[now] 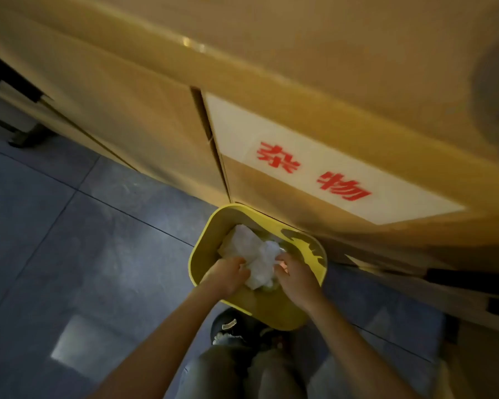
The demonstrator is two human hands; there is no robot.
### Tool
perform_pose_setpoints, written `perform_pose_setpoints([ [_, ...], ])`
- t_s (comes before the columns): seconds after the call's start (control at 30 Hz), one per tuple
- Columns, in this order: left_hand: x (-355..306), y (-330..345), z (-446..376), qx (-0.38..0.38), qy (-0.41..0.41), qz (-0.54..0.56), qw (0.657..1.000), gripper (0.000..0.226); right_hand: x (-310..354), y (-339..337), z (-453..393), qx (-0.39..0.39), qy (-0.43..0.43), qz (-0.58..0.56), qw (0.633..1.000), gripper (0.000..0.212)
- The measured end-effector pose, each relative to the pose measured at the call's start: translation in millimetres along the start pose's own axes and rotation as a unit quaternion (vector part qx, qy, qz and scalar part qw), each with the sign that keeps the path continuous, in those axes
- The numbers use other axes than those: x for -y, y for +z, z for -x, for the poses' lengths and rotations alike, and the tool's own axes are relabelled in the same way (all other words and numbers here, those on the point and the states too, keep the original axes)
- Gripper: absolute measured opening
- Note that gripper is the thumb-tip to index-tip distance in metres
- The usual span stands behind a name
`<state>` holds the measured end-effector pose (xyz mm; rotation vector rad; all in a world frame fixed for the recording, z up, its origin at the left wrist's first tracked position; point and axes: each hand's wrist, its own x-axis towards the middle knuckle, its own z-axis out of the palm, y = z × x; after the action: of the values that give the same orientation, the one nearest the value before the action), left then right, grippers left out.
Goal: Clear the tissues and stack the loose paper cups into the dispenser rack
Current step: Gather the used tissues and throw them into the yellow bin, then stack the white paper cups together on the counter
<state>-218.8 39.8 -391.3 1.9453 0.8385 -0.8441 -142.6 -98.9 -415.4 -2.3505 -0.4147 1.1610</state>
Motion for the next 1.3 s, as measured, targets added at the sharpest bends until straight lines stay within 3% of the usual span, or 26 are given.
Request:
perform_pose_setpoints([
  [0.23,-63.7,-78.8,104.0,-0.076,0.064,-0.039,0.994,0.026,104.5,-83.9,93.5,0.029,-0.059,0.043,0.997,0.029],
  [0.37,-107.1,-129.2,165.2,-0.116,0.118,-0.072,0.984,0.021,163.0,-136.2,146.5,0.007,-0.069,0.04,0.997,0.029],
  [0.5,-160.2,-174.6,218.2,-0.14,0.191,-0.071,0.969,0.024,202.6,-189.8,197.4,-0.068,-0.106,-0.014,0.992,0.02],
  [0.6,-205.1,-204.7,252.4,-0.169,0.255,-0.068,0.95,0.03,224.9,-233.6,224.8,-0.17,-0.119,-0.039,0.977,0.02],
  [0.67,-232.2,-216.8,268.8,-0.198,0.295,-0.091,0.93,0.022,234.2,-262.5,239.3,-0.229,-0.137,-0.044,0.963,0.019],
  [0.8,-288.0,-226.7,289.3,-0.239,0.357,-0.118,0.895,0.018,239.8,-317.7,259.1,-0.333,-0.149,-0.036,0.93,0.019],
  [1.0,-368.3,-210.5,283.0,-0.294,0.419,-0.111,0.852,0.022,215.0,-387.2,261.1,-0.421,-0.124,-0.045,0.897,0.017],
  [1.1,-404.0,-188.9,267.7,-0.299,0.427,-0.062,0.851,0.023,188.6,-410.8,251.0,-0.462,-0.1,-0.049,0.88,0.018],
  [1.3,-444.8,-142.0,218.2,-0.254,0.388,-0.043,0.885,0.067,134.2,-441.3,216.9,-0.489,-0.027,-0.093,0.867,0.044],
])
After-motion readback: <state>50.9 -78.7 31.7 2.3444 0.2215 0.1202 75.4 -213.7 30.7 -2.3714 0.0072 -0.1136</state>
